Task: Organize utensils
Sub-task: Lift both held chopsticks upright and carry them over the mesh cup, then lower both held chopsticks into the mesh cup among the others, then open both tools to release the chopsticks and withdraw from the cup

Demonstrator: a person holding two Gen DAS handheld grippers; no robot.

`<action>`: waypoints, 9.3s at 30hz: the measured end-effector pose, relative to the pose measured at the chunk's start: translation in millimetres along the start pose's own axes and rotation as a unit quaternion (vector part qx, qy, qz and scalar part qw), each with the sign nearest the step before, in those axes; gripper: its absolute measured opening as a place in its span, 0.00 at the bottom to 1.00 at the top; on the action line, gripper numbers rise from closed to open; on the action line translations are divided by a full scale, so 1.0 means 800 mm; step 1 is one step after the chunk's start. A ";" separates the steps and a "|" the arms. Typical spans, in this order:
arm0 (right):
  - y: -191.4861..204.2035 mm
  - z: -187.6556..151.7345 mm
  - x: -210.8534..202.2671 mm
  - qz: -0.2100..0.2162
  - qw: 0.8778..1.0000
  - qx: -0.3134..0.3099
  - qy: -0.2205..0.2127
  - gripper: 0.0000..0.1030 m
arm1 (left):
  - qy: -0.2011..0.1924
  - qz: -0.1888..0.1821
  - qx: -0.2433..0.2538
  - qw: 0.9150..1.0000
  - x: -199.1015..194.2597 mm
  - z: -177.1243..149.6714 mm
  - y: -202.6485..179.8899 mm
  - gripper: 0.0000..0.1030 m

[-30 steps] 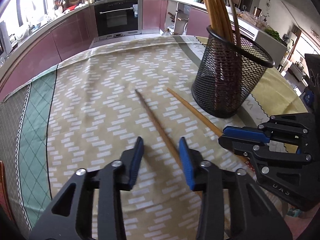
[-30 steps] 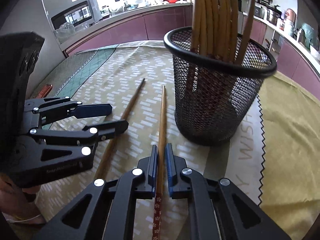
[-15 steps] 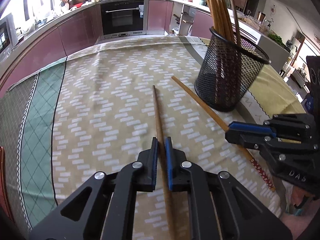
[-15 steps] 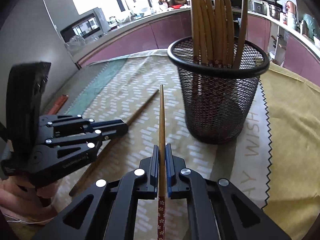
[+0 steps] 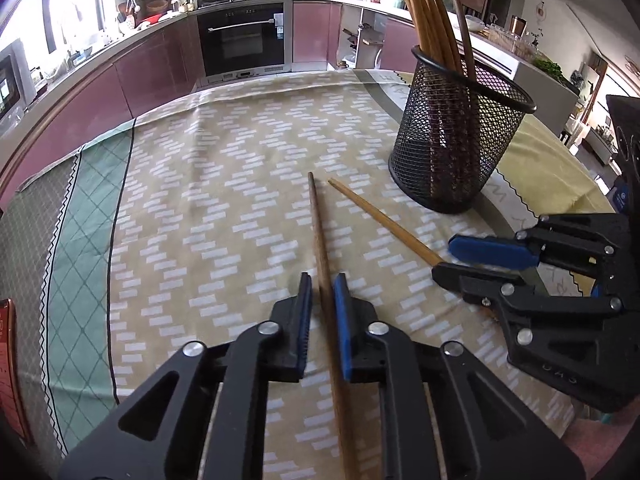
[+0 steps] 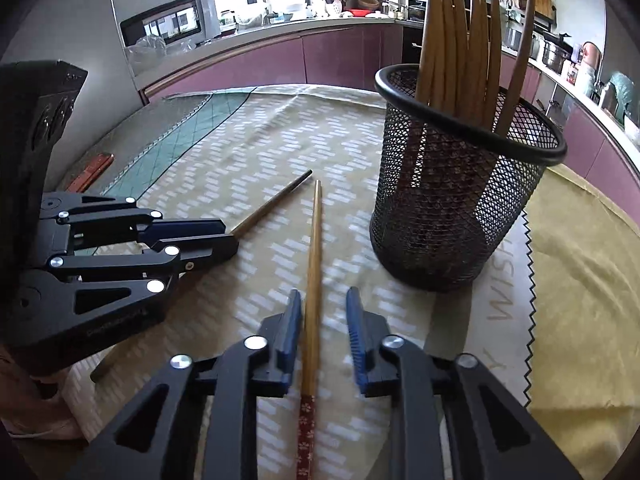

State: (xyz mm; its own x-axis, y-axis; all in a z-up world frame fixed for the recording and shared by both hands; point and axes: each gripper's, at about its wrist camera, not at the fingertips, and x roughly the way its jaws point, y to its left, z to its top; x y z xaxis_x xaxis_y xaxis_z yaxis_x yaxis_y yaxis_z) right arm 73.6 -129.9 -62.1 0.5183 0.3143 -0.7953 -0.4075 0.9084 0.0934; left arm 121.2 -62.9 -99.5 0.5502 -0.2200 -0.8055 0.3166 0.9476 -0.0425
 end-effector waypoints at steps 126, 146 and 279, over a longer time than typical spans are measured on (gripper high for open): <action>-0.069 0.077 -0.180 0.063 0.961 0.054 -0.263 0.05 | -0.213 -0.097 0.009 0.972 -0.194 0.115 -0.036 0.07; -0.085 0.088 -0.183 0.058 0.958 0.067 -0.272 0.05 | -0.227 -0.099 0.012 0.969 -0.197 0.144 -0.041 0.07; -0.098 0.100 -0.076 0.042 0.977 0.097 -0.183 0.08 | -0.119 -0.093 0.000 0.988 -0.050 0.171 -0.032 0.16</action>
State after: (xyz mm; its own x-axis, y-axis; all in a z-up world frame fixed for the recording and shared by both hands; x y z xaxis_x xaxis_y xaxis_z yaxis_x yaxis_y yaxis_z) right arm 134.0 -198.6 26.7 0.7376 0.4362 -0.5155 -0.3292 0.8988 0.2895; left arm 197.0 -110.1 15.1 0.6489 -0.4396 -0.6211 0.4305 0.8851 -0.1768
